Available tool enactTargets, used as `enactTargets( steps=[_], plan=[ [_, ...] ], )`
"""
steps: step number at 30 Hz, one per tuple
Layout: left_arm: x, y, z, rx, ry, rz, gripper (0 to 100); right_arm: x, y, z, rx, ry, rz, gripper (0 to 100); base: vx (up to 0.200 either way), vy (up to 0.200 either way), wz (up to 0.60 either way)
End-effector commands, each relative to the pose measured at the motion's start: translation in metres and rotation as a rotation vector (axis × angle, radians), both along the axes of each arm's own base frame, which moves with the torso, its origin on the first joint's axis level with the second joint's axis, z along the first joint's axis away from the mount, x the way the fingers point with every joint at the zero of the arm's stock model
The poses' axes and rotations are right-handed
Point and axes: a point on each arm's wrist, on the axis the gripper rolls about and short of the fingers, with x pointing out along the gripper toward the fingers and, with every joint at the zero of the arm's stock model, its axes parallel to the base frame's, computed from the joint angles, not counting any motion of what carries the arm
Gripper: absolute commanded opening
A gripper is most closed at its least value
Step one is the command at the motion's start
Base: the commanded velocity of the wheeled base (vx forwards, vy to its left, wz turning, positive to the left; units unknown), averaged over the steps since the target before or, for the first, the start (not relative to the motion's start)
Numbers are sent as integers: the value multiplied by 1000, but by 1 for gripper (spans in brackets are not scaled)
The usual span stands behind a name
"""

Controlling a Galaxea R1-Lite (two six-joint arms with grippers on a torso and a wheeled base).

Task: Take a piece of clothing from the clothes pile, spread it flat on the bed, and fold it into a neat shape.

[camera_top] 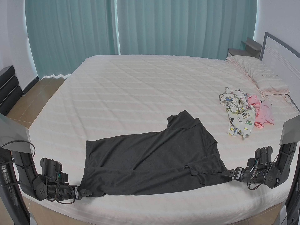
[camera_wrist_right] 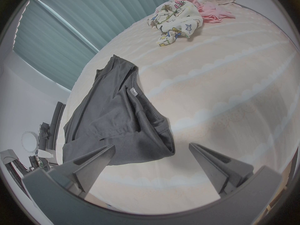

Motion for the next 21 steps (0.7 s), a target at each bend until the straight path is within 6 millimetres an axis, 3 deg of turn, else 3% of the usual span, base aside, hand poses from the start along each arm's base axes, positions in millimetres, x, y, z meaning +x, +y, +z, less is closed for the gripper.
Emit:
enactTargets(
  steps=[1,11,12,21],
  plan=[
    [1,0,-1,-3,3,3,100,2,1,-14,-16,30,25,100,0,0,0],
    [1,-1,-4,-15,11,-3,100,22,6,-33,-13,-1,40,100,0,0,0],
    [0,-1,-4,-15,14,-3,100,22,6,-33,-13,-5,40,0,0,0,0],
    [-1,-2,-7,-13,28,-10,100,18,6,-33,-12,10,41,0,0,0,0]
  ],
)
